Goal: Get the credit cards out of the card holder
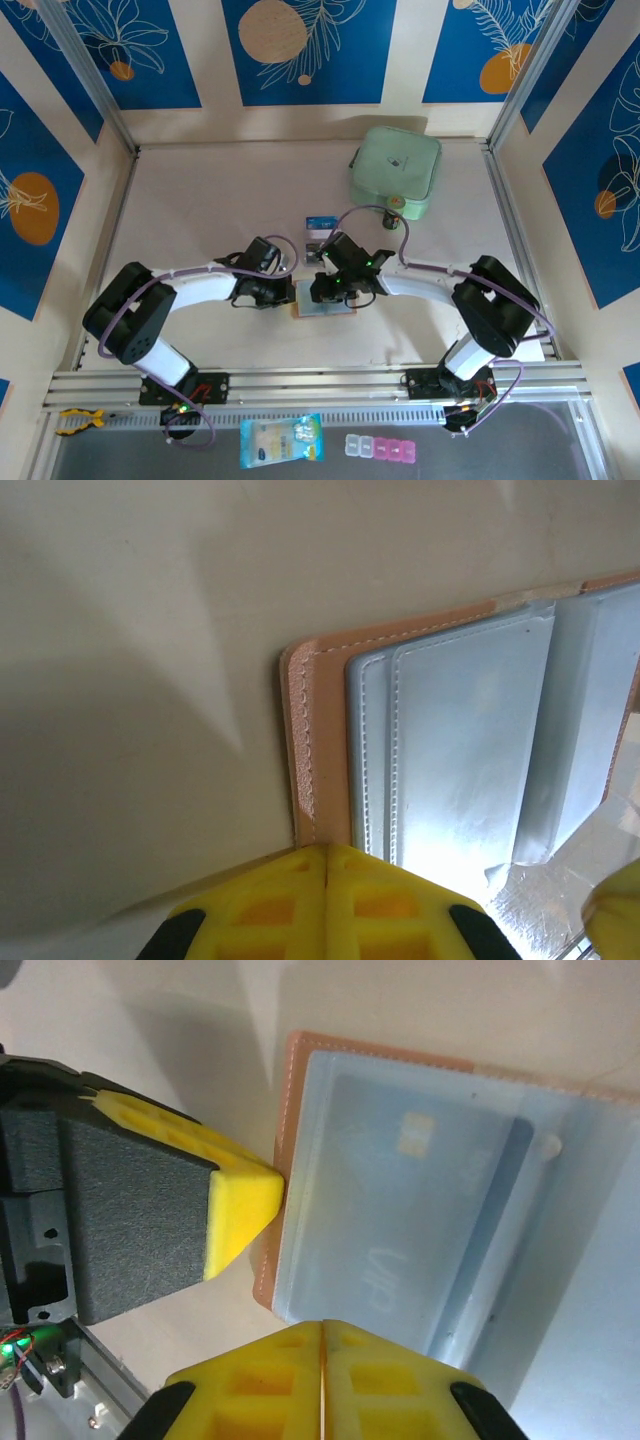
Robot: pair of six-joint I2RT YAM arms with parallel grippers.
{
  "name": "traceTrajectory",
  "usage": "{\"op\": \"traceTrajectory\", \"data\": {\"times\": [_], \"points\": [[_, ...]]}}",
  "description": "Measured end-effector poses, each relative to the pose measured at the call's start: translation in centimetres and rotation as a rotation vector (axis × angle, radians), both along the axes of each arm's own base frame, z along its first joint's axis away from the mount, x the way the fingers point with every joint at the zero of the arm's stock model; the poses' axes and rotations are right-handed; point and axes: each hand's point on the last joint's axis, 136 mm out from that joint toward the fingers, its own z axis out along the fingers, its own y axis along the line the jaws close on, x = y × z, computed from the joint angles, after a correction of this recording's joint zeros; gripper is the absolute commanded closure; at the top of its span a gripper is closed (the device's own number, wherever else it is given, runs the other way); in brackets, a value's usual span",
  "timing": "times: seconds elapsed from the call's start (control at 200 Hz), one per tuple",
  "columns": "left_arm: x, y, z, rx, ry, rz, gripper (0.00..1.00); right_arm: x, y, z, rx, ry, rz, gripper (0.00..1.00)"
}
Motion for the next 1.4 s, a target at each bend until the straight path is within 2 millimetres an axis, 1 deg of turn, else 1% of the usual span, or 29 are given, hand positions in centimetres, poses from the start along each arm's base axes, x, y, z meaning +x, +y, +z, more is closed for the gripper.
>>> {"op": "traceTrajectory", "data": {"times": [0.17,0.28,0.34,0.59,0.745,0.88,1.015,1.235,1.401], "points": [[0.0,0.0,0.0,-0.002,-0.003,0.0,1.0,-0.1,0.8,-1.0,-0.012,0.06,-0.008,0.76],[0.0,0.0,-0.1,-0.006,-0.007,0.0,1.0,-0.2,1.1,-1.5,-0.022,0.082,-0.007,0.71],[0.0,0.0,-0.1,-0.006,-0.008,0.0,1.0,-0.2,1.3,-1.6,-0.027,0.086,-0.004,0.7],[0.0,0.0,-0.1,-0.006,-0.009,0.0,1.0,0.6,1.9,-1.6,-0.05,0.091,-0.009,0.69],[0.0,0.0,-0.1,-0.006,-0.009,-0.001,1.0,0.5,1.5,-2.6,-0.084,0.111,-0.013,0.7],[0.0,0.0,-0.1,-0.006,-0.009,-0.001,1.0,0.6,1.3,-2.6,-0.088,0.114,-0.019,0.69],[0.0,0.0,-0.1,-0.006,-0.009,-0.001,1.0,0.8,0.9,-2.6,-0.097,0.113,-0.023,0.69],[0.0,0.0,-0.1,-0.005,-0.008,-0.001,1.0,1.1,-0.7,-2.9,-0.111,0.123,-0.046,0.7],[0.1,0.0,0.0,-0.003,-0.011,-0.006,1.0,1.0,-1.0,-3.0,-0.079,0.141,-0.045,0.7]]}}
